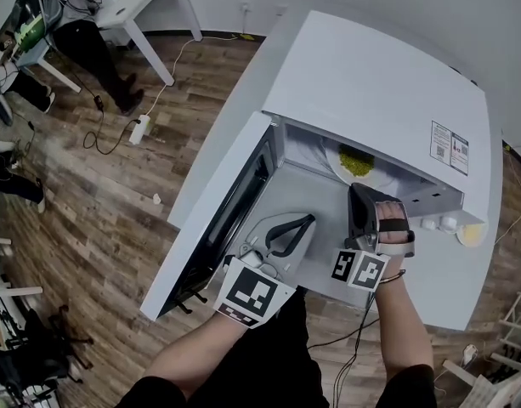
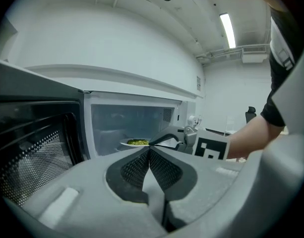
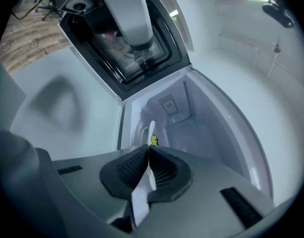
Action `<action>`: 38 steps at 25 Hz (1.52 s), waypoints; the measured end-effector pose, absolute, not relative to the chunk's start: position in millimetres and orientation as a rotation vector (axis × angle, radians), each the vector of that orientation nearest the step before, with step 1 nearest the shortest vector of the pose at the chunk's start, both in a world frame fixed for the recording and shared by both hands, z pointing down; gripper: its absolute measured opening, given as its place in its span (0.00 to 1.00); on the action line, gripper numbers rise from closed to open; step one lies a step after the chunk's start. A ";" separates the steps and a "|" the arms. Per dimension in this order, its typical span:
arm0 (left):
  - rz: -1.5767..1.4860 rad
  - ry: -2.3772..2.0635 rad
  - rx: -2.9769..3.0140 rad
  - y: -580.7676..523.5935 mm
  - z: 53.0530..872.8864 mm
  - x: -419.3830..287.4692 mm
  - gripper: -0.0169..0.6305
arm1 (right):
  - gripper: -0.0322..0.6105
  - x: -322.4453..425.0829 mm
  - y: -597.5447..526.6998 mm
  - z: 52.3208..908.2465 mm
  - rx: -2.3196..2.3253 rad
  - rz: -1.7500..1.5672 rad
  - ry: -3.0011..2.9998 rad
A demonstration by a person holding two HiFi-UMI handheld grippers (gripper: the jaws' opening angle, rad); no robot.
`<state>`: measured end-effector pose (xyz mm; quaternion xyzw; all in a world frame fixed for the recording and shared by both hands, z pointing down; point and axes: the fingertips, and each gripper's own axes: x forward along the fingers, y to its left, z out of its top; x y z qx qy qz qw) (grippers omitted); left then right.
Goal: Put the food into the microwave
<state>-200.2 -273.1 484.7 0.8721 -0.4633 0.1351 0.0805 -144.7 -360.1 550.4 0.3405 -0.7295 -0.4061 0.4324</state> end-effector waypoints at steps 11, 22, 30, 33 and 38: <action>0.394 -1.359 2.597 -277.6 477.2 -203.5 0.04 | 0.10 -156.9 -393.2 570.0 0.770 -0.902 -1.782; 0.404 -1.324 2.596 -269.7 463.7 -206.3 0.04 | 0.18 -157.8 -411.2 579.7 0.747 -0.767 -1.791; 0.392 -1.305 2.623 -252.0 442.5 -209.9 0.04 | 0.23 -156.6 -399.8 578.4 0.771 -0.686 -1.834; 0.378 -1.306 2.633 -246.6 432.7 -212.5 0.04 | 0.25 -160.1 -396.3 566.5 0.812 -0.632 -1.879; 0.364 -1.283 2.672 -227.2 409.4 -212.0 0.04 | 0.24 -160.6 -354.6 525.0 0.875 -0.615 -1.970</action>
